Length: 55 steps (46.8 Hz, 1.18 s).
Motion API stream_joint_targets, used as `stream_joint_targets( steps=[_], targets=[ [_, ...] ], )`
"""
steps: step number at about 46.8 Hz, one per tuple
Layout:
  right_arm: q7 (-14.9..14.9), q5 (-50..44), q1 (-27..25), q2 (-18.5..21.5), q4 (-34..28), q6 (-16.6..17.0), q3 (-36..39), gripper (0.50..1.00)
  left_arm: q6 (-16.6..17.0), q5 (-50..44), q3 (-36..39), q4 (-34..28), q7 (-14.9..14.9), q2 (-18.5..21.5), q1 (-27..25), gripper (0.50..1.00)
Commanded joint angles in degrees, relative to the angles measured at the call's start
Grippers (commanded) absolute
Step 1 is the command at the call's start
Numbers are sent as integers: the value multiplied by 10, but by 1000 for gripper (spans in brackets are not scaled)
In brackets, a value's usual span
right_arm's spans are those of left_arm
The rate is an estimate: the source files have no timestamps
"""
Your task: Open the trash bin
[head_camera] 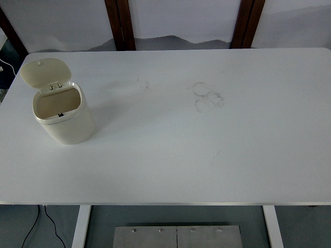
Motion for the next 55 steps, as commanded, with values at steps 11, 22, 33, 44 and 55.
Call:
stream_joint_targets(
  steps=[11, 22, 33, 44, 55],
  targets=[
    [0, 0, 0, 0, 0, 0, 0, 995, 4, 1, -21, 0, 0, -11, 19, 1000],
    [0, 0, 1, 0, 0, 0, 0, 995, 16, 1, -20, 0, 1, -19, 30, 1000],
    [0, 0, 1, 0, 0, 0, 0, 995, 16, 2, -20, 0, 1, -30, 43, 1000],
    [1, 0, 1, 0, 0, 0, 0, 995, 15, 4, -20, 0, 1, -30, 44, 1000],
    [1, -2, 2, 0, 0, 0, 0, 995, 15, 5, -20, 0, 1, -30, 45, 1000]
  ],
)
